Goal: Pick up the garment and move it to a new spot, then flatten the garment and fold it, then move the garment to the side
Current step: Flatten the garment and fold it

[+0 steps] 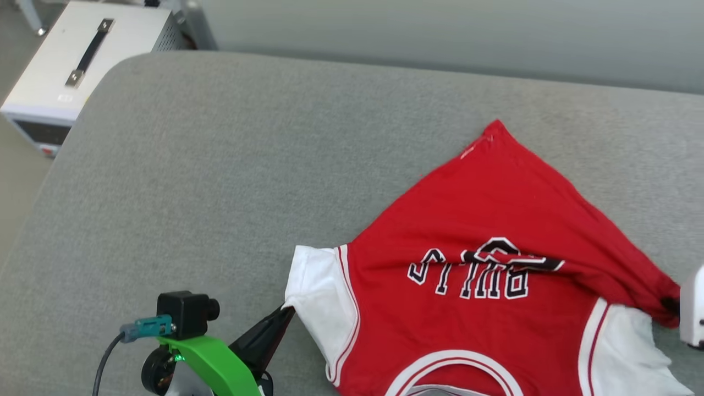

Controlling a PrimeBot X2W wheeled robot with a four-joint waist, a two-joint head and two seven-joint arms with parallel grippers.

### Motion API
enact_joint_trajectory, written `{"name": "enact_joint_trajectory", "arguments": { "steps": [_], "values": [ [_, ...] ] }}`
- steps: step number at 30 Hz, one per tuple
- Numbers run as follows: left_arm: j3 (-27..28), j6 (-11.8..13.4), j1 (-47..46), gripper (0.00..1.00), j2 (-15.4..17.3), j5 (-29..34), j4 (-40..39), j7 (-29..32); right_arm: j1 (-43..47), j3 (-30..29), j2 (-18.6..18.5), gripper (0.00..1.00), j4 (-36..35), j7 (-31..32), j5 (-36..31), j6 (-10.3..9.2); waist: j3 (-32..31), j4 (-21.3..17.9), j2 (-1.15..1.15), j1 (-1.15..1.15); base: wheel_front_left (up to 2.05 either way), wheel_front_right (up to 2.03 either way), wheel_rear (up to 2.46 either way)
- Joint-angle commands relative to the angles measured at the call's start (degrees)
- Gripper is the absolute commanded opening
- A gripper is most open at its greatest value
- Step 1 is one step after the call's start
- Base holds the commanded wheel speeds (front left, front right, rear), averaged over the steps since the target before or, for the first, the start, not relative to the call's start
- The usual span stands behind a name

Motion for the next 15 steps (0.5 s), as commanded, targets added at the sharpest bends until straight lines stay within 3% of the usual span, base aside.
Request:
{"name": "enact_joint_trajectory", "arguments": {
  "steps": [1,7,15],
  "values": [
    [0.2,0.4,1.0,0.0,-0.2,-0.5,-0.2,-0.5,2.1,-0.5,0.0,0.0,-0.8,-0.6,0.2,-0.04,-3.8,-3.8,0.0,0.0,0.0,0.0,0.0],
    [0.1,0.6,1.8,0.0,-0.7,-0.8,0.4,-1.1,9.4,-3.2,0.5,0.0,-4.1,-0.9,-0.4,-0.04,-4.9,-4.8,0.0,0.0,0.0,0.0,0.0],
    [0.2,1.0,1.8,0.0,-1.9,-0.7,2.2,-2.4,16.1,-7.9,3.9,0.0,-7.1,-0.4,-2.1,-0.04,-5.1,-5.3,0.0,0.0,0.0,0.0,0.0]
  ]
}}
